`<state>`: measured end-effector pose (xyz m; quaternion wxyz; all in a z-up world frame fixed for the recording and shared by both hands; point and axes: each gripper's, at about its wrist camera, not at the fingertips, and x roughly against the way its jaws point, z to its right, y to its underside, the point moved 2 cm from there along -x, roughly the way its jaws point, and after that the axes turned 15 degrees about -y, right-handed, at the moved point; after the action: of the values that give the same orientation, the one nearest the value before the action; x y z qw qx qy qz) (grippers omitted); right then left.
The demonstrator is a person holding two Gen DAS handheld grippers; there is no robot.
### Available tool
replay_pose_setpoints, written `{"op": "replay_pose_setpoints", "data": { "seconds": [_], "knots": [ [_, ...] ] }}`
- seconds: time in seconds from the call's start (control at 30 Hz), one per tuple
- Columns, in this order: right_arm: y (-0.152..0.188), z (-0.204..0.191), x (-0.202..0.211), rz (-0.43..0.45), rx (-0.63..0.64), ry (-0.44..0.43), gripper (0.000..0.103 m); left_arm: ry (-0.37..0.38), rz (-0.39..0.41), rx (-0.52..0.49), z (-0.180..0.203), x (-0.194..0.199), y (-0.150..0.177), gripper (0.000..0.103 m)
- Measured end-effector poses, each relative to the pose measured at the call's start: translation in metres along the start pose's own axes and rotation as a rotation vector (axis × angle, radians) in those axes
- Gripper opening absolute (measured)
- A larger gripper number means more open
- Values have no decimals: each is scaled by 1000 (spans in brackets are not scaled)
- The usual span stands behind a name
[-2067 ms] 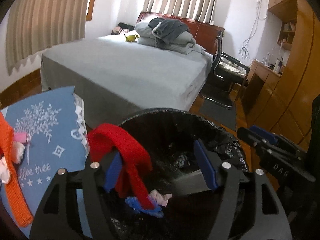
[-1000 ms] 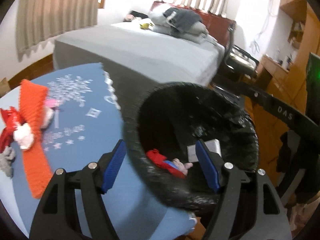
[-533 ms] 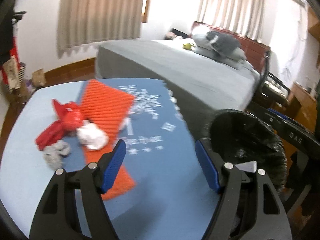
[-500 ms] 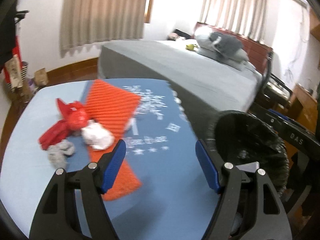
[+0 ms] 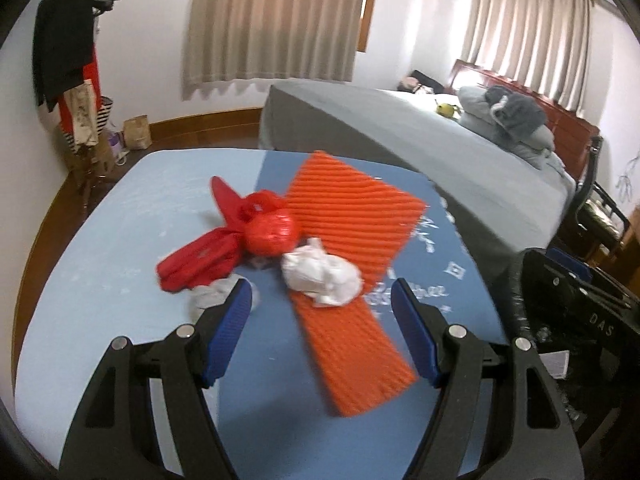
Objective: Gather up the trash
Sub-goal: 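Move both tools back over the remaining pile on the table, then grasp the white tissue ball with the right tool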
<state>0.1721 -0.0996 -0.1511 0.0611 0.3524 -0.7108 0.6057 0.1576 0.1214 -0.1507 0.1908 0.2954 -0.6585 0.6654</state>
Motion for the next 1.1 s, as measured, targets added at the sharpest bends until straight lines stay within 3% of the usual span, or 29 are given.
{"op": "replay_pose_setpoints", "data": {
  "seconds": [0.27,0.63,0.8,1.1],
  "knots": [
    [2,-17,-36,-24,25,-36,58,-86,-17,8,-17,-32,2,70],
    [-8,-77,-90,-54,99,-215,55,-247,-14,94,-81,-45,3,67],
    [-1,-100,-116,-104,136,-265,49,-269,-15,113,-97,-46,2,66],
    [20,-106,-156,-230,164,-240,45,-248,-24,124,-96,-48,5,66]
  ]
}}
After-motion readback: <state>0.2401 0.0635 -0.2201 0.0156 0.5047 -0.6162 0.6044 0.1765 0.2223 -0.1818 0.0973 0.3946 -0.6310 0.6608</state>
